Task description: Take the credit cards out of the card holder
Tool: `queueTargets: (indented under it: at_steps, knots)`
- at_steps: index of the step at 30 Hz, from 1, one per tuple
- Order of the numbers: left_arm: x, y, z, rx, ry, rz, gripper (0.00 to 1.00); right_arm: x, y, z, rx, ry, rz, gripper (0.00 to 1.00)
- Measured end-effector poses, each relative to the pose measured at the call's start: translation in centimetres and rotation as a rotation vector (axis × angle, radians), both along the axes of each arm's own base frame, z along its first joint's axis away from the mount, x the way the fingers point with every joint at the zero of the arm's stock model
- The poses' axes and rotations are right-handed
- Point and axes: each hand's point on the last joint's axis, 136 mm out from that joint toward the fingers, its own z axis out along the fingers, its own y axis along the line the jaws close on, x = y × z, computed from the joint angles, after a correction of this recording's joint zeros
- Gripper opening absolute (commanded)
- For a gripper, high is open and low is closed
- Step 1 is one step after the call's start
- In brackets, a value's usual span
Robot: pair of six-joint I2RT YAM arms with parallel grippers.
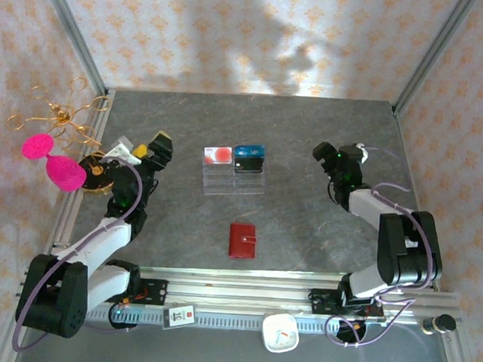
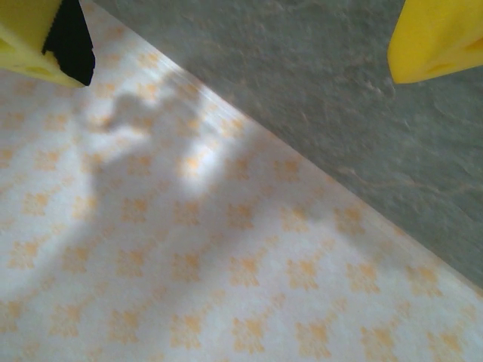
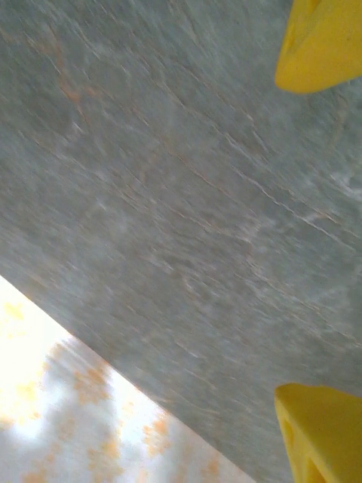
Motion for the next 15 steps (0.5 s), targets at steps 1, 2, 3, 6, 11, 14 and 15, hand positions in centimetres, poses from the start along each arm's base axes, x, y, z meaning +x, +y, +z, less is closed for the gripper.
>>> queueTargets:
  at_steps: [1, 2, 3, 6, 11, 14, 15]
  knots:
    - [-0.1, -0.7, -0.3, -0.010, 0.005, -0.027, 0.99, -0.4, 0.9, 0.0, 0.002, 0.001, 0.026, 0.93]
    - [-0.2, -1.4, -0.5, -0.017, 0.008, -0.056, 0.99, -0.9, 1.8, 0.1, 0.006, 0.001, 0.054, 0.92]
    - [-0.3, -2.2, -0.4, -0.029, 0.007, -0.086, 0.99, -1.6, 2.6, 0.2, 0.010, 0.002, 0.078, 0.90]
    - [-0.8, -4.2, -0.1, -0.063, 0.003, -0.171, 0.99, -3.7, 4.2, 0.4, 0.028, -0.002, 0.135, 0.88]
    - [-2.0, -9.6, -0.5, -0.088, 0.044, -0.357, 0.96, -7.5, 8.1, 1.3, 0.043, -0.008, 0.268, 0.82]
    - [-4.0, -14.9, -1.3, -0.056, 0.103, -0.512, 0.91, -9.6, 10.9, 1.8, 0.054, -0.011, 0.374, 0.73]
    - [-4.9, -16.6, -1.6, -0.036, 0.123, -0.563, 0.89, -10.1, 11.7, 1.9, 0.060, -0.010, 0.407, 0.70]
